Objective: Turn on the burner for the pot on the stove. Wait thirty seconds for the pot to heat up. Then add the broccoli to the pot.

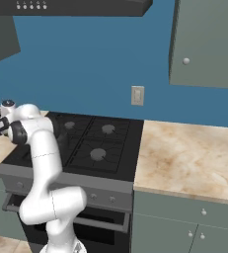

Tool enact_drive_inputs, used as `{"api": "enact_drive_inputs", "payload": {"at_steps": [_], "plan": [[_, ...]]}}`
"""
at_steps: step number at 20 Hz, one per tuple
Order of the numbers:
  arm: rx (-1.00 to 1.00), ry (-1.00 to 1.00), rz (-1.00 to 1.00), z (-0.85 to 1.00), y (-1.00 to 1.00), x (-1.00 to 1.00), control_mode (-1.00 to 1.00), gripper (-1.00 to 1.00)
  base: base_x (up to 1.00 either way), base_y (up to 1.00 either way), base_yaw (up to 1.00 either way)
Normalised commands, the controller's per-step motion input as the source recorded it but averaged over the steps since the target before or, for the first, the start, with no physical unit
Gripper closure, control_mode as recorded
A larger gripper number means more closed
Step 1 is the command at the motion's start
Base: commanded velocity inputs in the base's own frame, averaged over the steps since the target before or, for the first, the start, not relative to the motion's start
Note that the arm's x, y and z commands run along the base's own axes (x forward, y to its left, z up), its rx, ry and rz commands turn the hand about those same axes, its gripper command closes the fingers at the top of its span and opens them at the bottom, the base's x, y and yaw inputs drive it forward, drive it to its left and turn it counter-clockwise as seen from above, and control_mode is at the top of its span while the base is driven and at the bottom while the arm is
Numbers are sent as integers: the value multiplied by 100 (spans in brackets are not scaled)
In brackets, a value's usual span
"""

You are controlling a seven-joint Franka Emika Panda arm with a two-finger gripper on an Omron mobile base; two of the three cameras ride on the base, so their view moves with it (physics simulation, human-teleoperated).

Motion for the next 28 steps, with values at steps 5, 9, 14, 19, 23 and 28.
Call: {"api": "enact_drive_inputs", "payload": {"at_steps": [5, 9, 14, 19, 23, 28], "plan": [[0, 0, 0, -42, 24, 0, -100, 100, 0, 0, 0], [0, -6, 0, -4, 2, -5, -100, 100, 0, 0, 0], [5, -11, -7, 28, -20, -41, -100, 100, 0, 0, 0], [16, -2, -13, 100, -76, -25, -100, 100, 0, 0, 0], [16, 0, -12, 75, -96, -24, -100, 100, 0, 0, 0], [8, 0, -12, 49, -100, -21, -100, 100, 0, 0, 0]]}}
